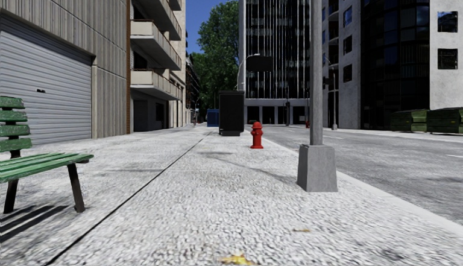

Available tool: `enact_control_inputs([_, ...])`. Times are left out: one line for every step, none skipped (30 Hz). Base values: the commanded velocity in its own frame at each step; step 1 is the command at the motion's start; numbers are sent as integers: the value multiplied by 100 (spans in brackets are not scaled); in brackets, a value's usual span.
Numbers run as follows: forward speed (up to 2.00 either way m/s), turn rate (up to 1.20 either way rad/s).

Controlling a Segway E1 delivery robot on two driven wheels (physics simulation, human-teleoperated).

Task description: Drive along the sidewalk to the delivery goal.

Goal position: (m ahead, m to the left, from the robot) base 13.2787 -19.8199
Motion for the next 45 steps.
enact_control_inputs([200,29])
enact_control_inputs([200,29])
enact_control_inputs([200,29])
enact_control_inputs([200,29])
enact_control_inputs([200,29])
enact_control_inputs([200,29])
enact_control_inputs([200,29])
enact_control_inputs([200,29])
enact_control_inputs([200,29])
enact_control_inputs([200,29])
enact_control_inputs([200,29])
enact_control_inputs([200,29])
enact_control_inputs([200,29])
enact_control_inputs([200,29])
enact_control_inputs([200,29])
enact_control_inputs([200,29])
enact_control_inputs([200,29])
enact_control_inputs([200,29])
enact_control_inputs([200,29])
enact_control_inputs([200,29])
enact_control_inputs([200,29])
enact_control_inputs([200,29])
enact_control_inputs([200,29])
enact_control_inputs([200,29])
enact_control_inputs([200,29])
enact_control_inputs([200,29])
enact_control_inputs([200,29])
enact_control_inputs([200,29])
enact_control_inputs([200,29])
enact_control_inputs([200,29])
enact_control_inputs([200,29])
enact_control_inputs([200,29])
enact_control_inputs([200,29])
enact_control_inputs([200,29])
enact_control_inputs([200,29])
enact_control_inputs([200,29])
enact_control_inputs([200,29])
enact_control_inputs([200,25])
enact_control_inputs([200,24])
enact_control_inputs([200,24])
enact_control_inputs([200,0])
enact_control_inputs([200,0])
enact_control_inputs([200,0])
enact_control_inputs([200,0])
enact_control_inputs([200,0])
